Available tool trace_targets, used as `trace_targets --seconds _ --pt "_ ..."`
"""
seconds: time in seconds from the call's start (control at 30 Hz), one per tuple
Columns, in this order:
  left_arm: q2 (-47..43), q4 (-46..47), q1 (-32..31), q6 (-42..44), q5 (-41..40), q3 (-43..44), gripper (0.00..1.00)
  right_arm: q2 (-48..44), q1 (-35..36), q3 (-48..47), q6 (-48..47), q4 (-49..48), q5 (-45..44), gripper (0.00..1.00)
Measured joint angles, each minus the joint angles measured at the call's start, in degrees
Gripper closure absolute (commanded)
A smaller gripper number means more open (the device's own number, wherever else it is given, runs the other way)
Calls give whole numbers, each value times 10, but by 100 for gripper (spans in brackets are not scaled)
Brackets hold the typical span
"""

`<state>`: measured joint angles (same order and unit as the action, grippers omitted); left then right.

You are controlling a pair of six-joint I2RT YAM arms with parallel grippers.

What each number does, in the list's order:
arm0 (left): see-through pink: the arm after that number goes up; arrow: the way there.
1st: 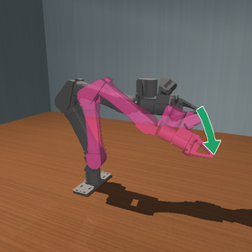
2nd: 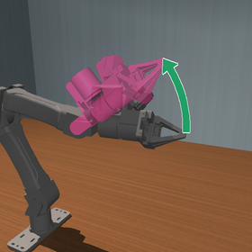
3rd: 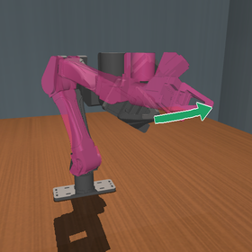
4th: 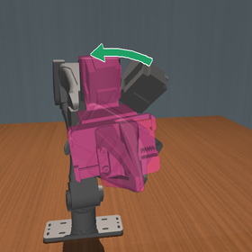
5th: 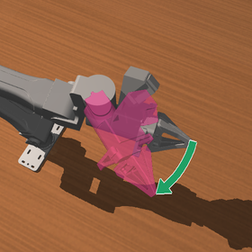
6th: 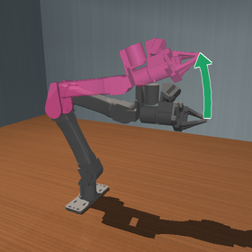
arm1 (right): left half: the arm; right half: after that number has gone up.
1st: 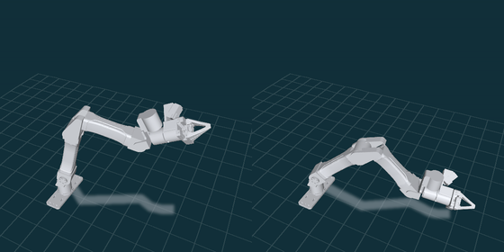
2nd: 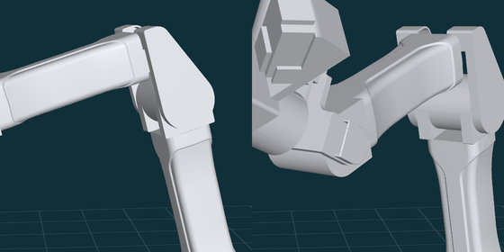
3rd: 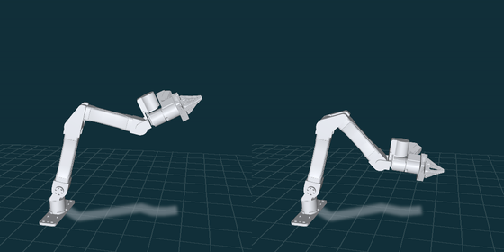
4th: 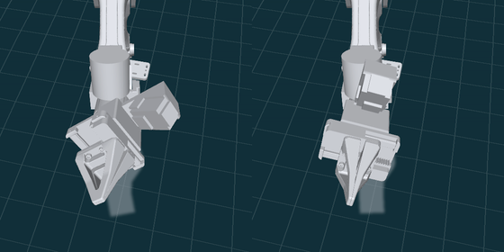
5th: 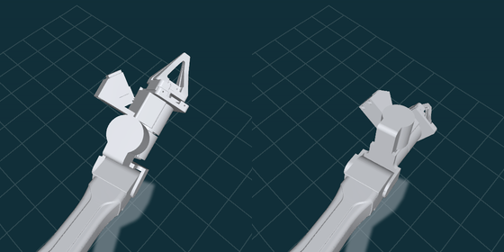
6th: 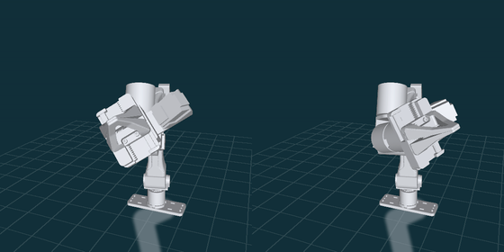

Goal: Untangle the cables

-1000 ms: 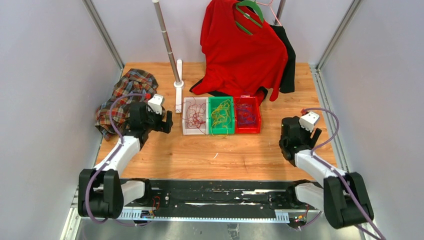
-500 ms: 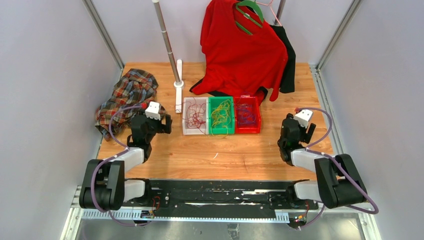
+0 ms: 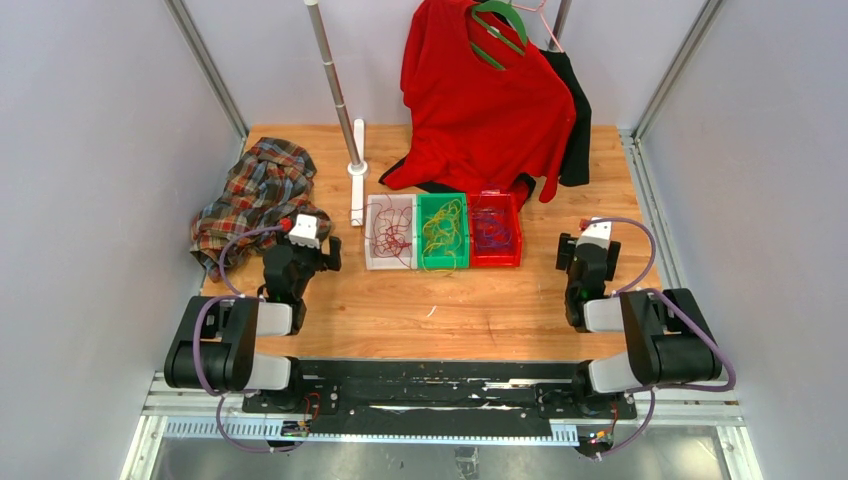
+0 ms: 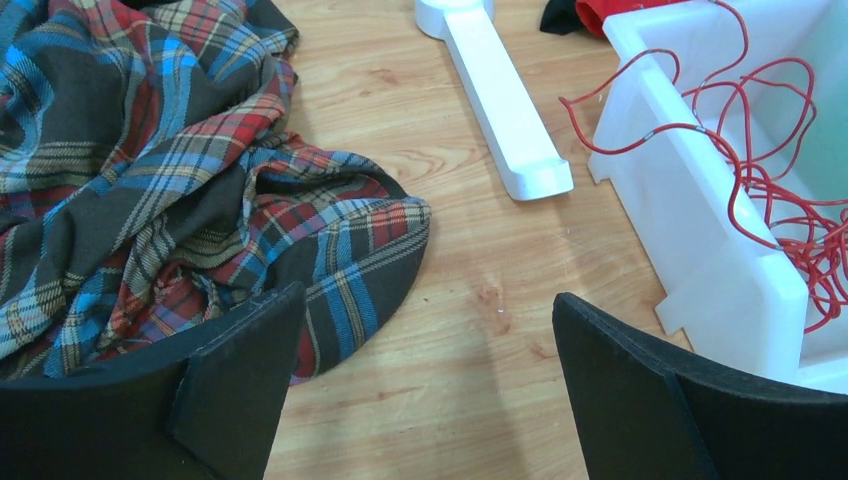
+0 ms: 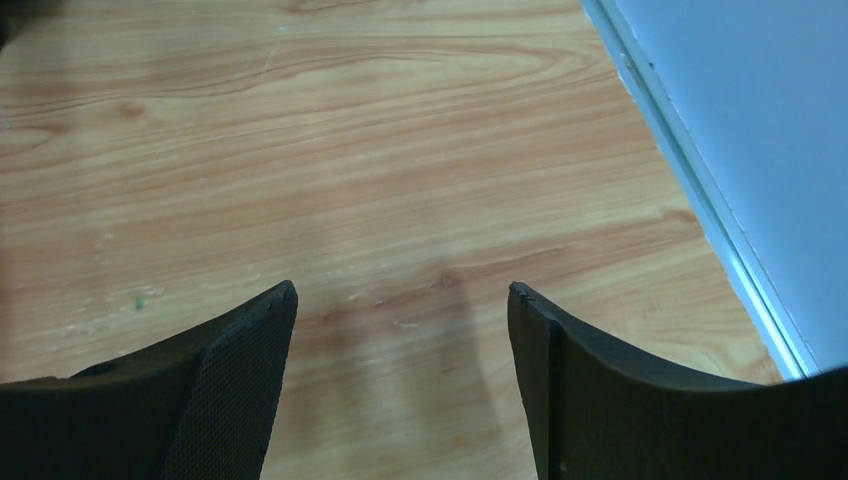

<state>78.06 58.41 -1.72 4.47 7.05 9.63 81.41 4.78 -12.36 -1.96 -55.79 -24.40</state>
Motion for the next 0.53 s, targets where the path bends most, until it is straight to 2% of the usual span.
trace_targets --seconds 0.53 --pt "1 14 0 -6 -22 0 2 -17 0 0 -7 3 39 22"
